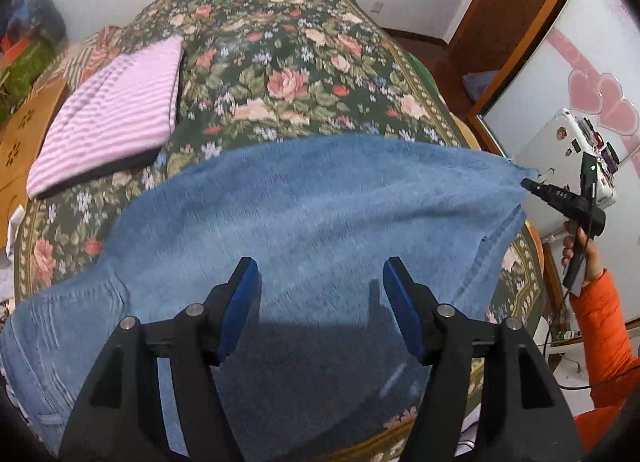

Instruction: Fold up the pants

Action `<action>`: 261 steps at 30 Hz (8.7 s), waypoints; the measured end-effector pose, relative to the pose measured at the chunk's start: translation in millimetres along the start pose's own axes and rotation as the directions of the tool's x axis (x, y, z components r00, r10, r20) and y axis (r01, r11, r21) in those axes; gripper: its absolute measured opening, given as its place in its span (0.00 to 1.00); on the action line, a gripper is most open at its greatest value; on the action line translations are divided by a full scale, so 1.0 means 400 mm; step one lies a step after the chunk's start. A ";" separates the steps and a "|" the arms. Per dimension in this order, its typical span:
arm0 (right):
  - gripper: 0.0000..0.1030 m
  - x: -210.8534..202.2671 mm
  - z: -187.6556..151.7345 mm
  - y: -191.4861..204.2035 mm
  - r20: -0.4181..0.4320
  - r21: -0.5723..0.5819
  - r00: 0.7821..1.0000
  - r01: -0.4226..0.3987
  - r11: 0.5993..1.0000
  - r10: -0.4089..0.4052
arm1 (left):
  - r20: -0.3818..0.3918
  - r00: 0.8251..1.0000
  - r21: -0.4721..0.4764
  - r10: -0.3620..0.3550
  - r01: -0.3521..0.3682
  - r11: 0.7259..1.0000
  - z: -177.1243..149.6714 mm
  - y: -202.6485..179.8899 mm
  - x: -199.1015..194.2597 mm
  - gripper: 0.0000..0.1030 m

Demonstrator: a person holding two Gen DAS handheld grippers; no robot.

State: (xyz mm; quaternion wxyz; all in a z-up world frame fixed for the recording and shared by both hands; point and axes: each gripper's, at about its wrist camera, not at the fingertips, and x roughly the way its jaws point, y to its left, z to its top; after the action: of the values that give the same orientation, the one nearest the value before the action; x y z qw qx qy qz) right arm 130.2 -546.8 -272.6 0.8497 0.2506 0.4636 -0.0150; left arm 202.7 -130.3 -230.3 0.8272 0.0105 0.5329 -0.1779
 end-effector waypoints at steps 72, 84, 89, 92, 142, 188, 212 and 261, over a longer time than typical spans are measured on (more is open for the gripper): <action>0.44 -0.035 -0.210 0.313 -0.130 -0.193 0.965 -0.249 0.949 0.227 | 0.010 0.992 0.177 -0.129 0.125 0.976 -0.146 -0.154 -0.074 0.20; 0.44 -0.125 -0.135 0.265 0.024 -0.253 0.997 -0.068 0.965 0.077 | 0.084 0.994 0.069 -0.067 0.061 0.996 -0.037 -0.052 -0.066 0.26; 0.44 -0.031 -0.141 0.293 -0.054 -0.285 0.995 -0.096 0.954 0.084 | -0.010 0.998 0.008 -0.069 0.069 0.998 -0.062 -0.018 0.031 0.26; 0.43 0.028 -0.174 0.263 -0.122 -0.290 0.991 -0.090 0.953 0.057 | 0.006 0.998 0.020 -0.067 0.067 0.998 -0.093 -0.021 0.036 0.31; 0.04 0.033 0.128 -0.023 -0.011 -0.201 0.999 0.039 0.979 -0.042 | 0.021 0.995 0.056 0.095 -0.096 0.994 0.089 -0.023 0.118 0.55; 0.06 -0.056 0.094 0.011 0.132 -0.108 0.991 0.025 0.994 -0.010 | 0.075 0.992 0.084 0.098 -0.104 0.991 0.042 -0.091 0.045 0.57; 0.24 -0.005 0.016 -0.085 0.005 -0.163 0.942 0.332 0.929 -0.336 | 0.021 0.999 0.105 0.037 -0.039 0.994 -0.024 -0.103 0.093 0.62; 0.57 0.377 -0.185 1.154 -0.526 -0.697 0.847 -0.480 0.532 0.075 | 0.151 0.976 -0.614 0.158 -0.033 0.788 -0.365 0.877 -0.181 0.29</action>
State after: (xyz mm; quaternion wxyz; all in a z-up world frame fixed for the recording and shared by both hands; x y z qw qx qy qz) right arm 277.4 -79.6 -235.5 0.7326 -0.0952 0.5473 0.3932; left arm 155.0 248.8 -289.5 0.8425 -0.2463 0.4770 0.0448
